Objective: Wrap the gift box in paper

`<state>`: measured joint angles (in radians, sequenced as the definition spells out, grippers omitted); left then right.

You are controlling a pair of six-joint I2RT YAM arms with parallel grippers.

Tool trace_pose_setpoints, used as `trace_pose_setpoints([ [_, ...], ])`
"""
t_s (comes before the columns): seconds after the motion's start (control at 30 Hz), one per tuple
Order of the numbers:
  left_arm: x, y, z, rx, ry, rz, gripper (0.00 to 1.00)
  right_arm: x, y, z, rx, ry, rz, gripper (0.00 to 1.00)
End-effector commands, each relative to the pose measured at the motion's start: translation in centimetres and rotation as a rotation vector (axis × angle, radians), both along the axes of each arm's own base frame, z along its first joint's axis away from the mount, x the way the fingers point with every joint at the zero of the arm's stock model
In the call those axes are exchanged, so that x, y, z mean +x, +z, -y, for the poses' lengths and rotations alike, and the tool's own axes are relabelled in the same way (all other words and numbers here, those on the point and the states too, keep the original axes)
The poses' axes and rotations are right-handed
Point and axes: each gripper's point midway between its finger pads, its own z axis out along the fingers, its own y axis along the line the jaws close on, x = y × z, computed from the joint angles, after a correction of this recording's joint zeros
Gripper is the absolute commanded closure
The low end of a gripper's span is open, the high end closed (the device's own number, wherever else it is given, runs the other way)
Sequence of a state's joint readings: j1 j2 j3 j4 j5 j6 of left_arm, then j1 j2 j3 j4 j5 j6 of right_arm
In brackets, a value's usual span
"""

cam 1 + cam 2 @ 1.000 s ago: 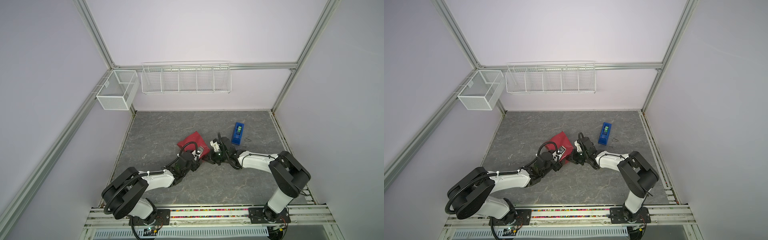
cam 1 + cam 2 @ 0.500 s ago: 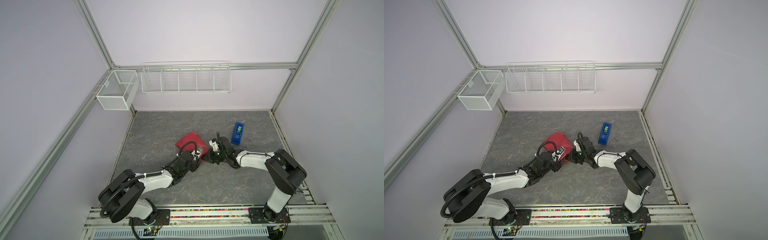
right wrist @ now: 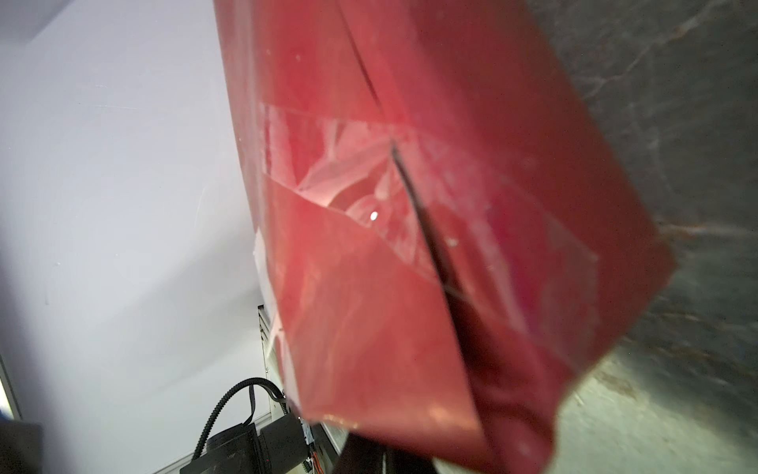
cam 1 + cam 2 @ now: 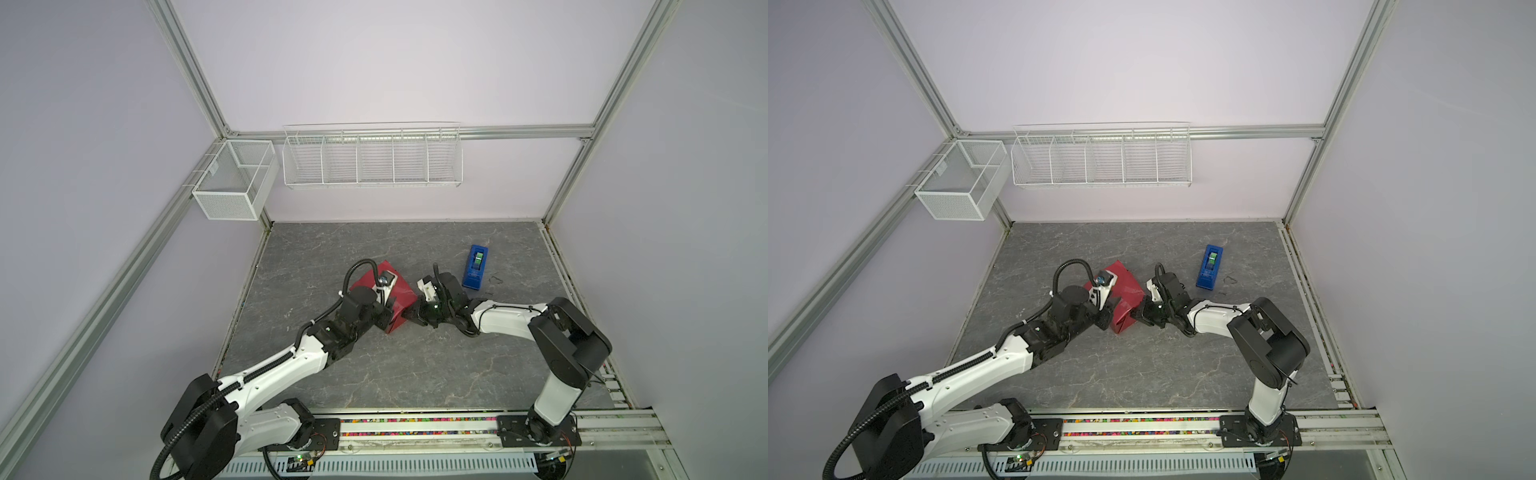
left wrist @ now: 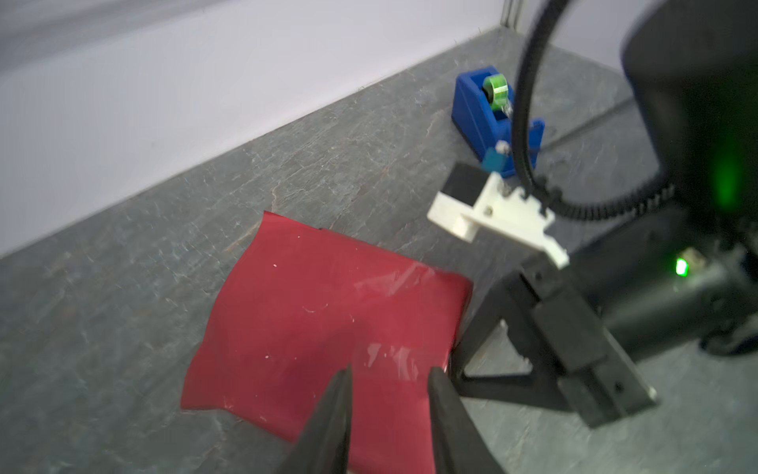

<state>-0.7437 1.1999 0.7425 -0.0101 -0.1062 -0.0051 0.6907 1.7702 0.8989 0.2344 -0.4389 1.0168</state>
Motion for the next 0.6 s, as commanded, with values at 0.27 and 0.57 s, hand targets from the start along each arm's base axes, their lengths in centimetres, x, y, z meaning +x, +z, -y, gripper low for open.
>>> trace_pose_setpoints([
  [0.27,0.8,-2.7,4.1,-0.260,-0.117,-0.508,1.00,0.9,0.8,-0.7,0.027,0.000,0.021,0.93],
  [0.57,0.3,-7.9,5.3,-0.216,-0.141,-0.713,1.00,0.8,0.6,-0.6,0.022,0.000,0.014,0.94],
])
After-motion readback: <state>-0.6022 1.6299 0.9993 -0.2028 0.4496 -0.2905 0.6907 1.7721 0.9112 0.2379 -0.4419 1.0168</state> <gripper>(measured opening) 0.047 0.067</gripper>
